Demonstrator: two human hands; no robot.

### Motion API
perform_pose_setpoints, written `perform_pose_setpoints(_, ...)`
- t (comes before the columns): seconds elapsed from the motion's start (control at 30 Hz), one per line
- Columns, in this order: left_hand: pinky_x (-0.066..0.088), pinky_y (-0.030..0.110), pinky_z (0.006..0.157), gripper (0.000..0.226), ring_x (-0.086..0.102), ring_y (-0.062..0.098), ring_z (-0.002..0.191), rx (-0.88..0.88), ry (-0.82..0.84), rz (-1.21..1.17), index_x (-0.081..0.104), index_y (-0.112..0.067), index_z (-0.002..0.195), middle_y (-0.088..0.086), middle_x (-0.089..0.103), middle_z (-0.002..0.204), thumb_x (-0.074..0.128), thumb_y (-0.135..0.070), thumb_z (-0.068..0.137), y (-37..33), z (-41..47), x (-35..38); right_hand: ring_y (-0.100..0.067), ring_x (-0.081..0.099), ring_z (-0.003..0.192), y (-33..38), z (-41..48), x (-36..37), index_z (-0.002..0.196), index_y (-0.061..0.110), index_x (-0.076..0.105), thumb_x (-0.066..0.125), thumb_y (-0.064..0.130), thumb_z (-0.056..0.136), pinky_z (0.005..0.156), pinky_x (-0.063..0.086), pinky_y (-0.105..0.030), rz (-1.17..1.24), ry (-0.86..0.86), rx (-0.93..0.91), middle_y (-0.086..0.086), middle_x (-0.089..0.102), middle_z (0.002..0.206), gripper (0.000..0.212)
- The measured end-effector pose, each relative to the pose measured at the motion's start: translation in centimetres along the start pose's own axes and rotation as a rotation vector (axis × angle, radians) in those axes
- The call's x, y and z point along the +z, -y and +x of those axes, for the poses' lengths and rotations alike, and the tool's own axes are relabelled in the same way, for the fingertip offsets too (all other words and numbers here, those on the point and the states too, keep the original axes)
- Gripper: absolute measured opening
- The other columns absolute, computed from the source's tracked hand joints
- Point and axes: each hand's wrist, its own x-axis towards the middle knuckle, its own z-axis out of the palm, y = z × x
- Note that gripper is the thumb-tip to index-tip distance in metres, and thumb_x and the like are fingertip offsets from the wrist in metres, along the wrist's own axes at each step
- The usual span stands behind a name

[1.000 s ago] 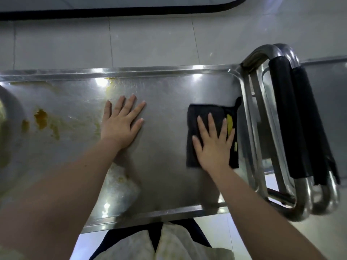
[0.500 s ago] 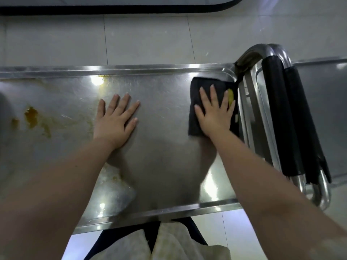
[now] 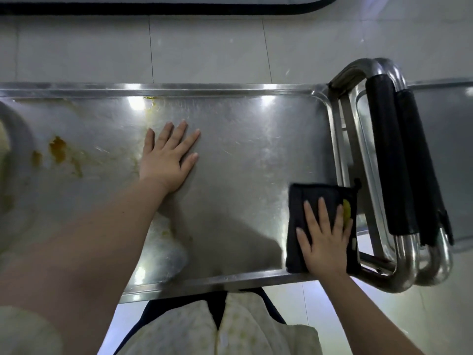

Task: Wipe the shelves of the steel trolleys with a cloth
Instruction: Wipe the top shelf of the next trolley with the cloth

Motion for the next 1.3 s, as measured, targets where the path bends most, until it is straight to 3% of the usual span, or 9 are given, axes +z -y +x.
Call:
perform_pose_setpoints(0.17, -0.015, 0.044, 0.115, 0.056, -0.004, 0.017, 0.150, -0.004, 0.003, 0.021, -0.003, -0.050, 0.149, -0.012, 0.001, 0.163, 0.003, -0.061, 0.095, 0.0, 0.0, 0.1, -0.048, 0.009, 0.145, 4.7, 0.3, 0.0, 0.154, 0.029, 0.026, 0.021, 0.055, 0.095, 0.112, 0.012, -0.069, 0.047, -0.018, 0.180, -0.003, 0.015, 0.163, 0.064)
perform_pose_setpoints(0.33, -0.010, 0.047, 0.118, 0.055, -0.004, 0.018, 0.150, 0.008, 0.047, -0.014, 0.004, -0.045, 0.152, -0.010, 0.000, 0.163, 0.014, -0.052, 0.099, -0.2, -0.1, -0.8, -0.049, 0.010, 0.145, 18.6, 1.0, 0.6, 0.154, 0.035, 0.023, 0.033, 0.056, 0.096, 0.114, 0.006, -0.067, 0.017, -0.057, -0.293, -0.002, 0.018, 0.163, 0.063)
perform_pose_setpoints(0.4, -0.007, 0.044, 0.119, 0.053, 0.002, 0.018, 0.150, 0.010, 0.033, -0.126, 0.014, -0.038, 0.154, -0.006, 0.007, 0.163, 0.027, -0.039, 0.102, 0.2, -0.5, -1.5, -0.046, 0.006, 0.147, 21.7, 0.9, 1.2, 0.155, 0.036, 0.020, 0.032, 0.056, 0.096, 0.115, 0.002, -0.066, 0.036, -0.064, -0.357, 0.000, 0.014, 0.164, 0.063)
perform_pose_setpoints(0.5, -0.002, 0.042, 0.120, 0.051, 0.009, 0.020, 0.150, -0.050, -0.054, -0.236, 0.025, -0.030, 0.153, -0.001, 0.014, 0.162, 0.034, -0.029, 0.102, 2.1, -2.8, -2.3, -0.043, 0.001, 0.148, 22.1, 1.0, 2.0, 0.155, 0.037, 0.016, 0.030, 0.058, 0.095, 0.115, -0.001, -0.065, 0.027, -0.088, -0.338, 0.001, 0.011, 0.164, 0.065)
perform_pose_setpoints(0.73, -0.002, 0.042, 0.120, 0.054, 0.001, 0.023, 0.150, -0.175, -0.009, -0.188, 0.018, -0.032, 0.154, -0.001, 0.004, 0.163, 0.035, -0.030, 0.103, 11.9, -12.6, -1.1, -0.041, 0.001, 0.149, 22.0, 1.3, 2.5, 0.155, 0.040, 0.010, 0.029, 0.059, 0.094, 0.115, 0.007, -0.065, 0.011, -0.112, -0.327, 0.004, 0.009, 0.165, 0.067)
perform_pose_setpoints(0.93, -0.010, 0.045, 0.118, 0.062, 0.000, 0.026, 0.150, -0.186, 0.060, -0.048, 0.010, -0.035, 0.155, -0.002, 0.006, 0.163, 0.014, -0.053, 0.095, 19.0, -15.8, 0.0, -0.034, 0.003, 0.150, 22.1, 1.1, 2.3, 0.155, 0.041, 0.014, 0.025, 0.062, 0.095, 0.118, 0.008, -0.058, -0.036, -0.146, -0.261, 0.007, 0.011, 0.164, 0.064)
perform_pose_setpoints(1.07, -0.010, 0.048, 0.118, 0.059, -0.002, 0.025, 0.150, -0.153, 0.022, -0.026, 0.003, -0.037, 0.154, -0.005, -0.001, 0.163, 0.014, -0.052, 0.098, 19.5, -15.9, 0.6, -0.035, 0.004, 0.150, 22.8, 0.8, 1.8, 0.154, 0.042, 0.014, 0.015, 0.064, 0.096, 0.116, 0.010, -0.061, -0.047, -0.098, -0.230, 0.008, 0.012, 0.164, 0.062)
perform_pose_setpoints(1.23, -0.014, 0.047, 0.117, 0.056, -0.007, 0.022, 0.150, -0.139, -0.008, -0.030, 0.000, -0.038, 0.154, -0.005, -0.004, 0.164, 0.015, -0.047, 0.101, 20.1, -16.2, 1.2, -0.043, 0.002, 0.148, 31.4, -1.1, 2.4, 0.155, 0.039, 0.008, 0.018, 0.059, 0.094, 0.115, 0.003, -0.065, 0.024, -0.108, 0.100, 0.007, 0.008, 0.164, 0.064)
perform_pose_setpoints(1.3, -0.014, 0.047, 0.117, 0.055, -0.007, 0.021, 0.150, -0.130, -0.014, -0.035, 0.000, -0.038, 0.154, -0.005, -0.004, 0.164, 0.014, -0.042, 0.101, 20.3, -16.5, 1.3, -0.045, 0.003, 0.147, 37.0, -2.8, 3.0, 0.155, 0.038, 0.010, 0.023, 0.058, 0.094, 0.113, 0.003, -0.067, 0.049, -0.099, 0.015, 0.006, 0.009, 0.164, 0.065)
